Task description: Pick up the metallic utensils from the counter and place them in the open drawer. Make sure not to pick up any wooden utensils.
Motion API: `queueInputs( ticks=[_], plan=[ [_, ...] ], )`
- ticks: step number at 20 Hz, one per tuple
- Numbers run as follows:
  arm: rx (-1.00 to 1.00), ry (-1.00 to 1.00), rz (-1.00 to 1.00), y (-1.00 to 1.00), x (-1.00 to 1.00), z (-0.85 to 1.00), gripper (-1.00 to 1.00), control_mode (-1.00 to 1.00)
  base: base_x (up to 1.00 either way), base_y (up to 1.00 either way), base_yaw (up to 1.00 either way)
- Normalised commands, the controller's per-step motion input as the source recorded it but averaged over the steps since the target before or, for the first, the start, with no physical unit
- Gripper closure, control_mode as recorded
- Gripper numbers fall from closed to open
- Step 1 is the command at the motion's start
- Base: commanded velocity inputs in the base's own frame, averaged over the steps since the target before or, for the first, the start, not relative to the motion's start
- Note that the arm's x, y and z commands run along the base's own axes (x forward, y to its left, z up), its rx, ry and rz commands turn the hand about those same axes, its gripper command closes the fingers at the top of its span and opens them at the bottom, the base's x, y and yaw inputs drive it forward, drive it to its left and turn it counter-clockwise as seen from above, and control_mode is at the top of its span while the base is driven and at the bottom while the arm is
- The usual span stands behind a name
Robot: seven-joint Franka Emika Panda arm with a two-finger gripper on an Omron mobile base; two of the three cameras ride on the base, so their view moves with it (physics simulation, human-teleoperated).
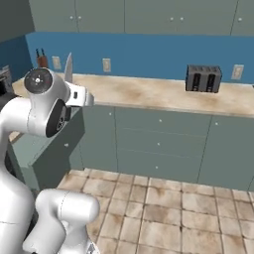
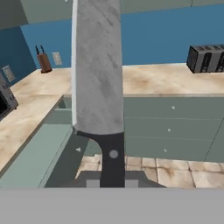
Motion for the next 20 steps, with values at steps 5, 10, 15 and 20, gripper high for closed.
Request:
queueInputs(
  ticks=[5, 10, 15, 20],
  plan=[
    [0.00, 0.00, 0.00, 0.00, 0.00, 0.00, 1.00, 1.00, 0.21, 0.00, 0.18],
    [0.00, 0.00, 0.00, 0.00, 0.00, 0.00, 1.00, 1.00, 0.16, 0.00, 0.19],
    [0.00, 0.00, 0.00, 0.00, 0.00, 0.00, 1.00, 1.00, 0.25, 0.00, 0.22],
    [0.00, 0.00, 0.00, 0.00, 0.00, 0.00, 1.00, 1.00, 0.27, 0.00, 0.25]
  ],
)
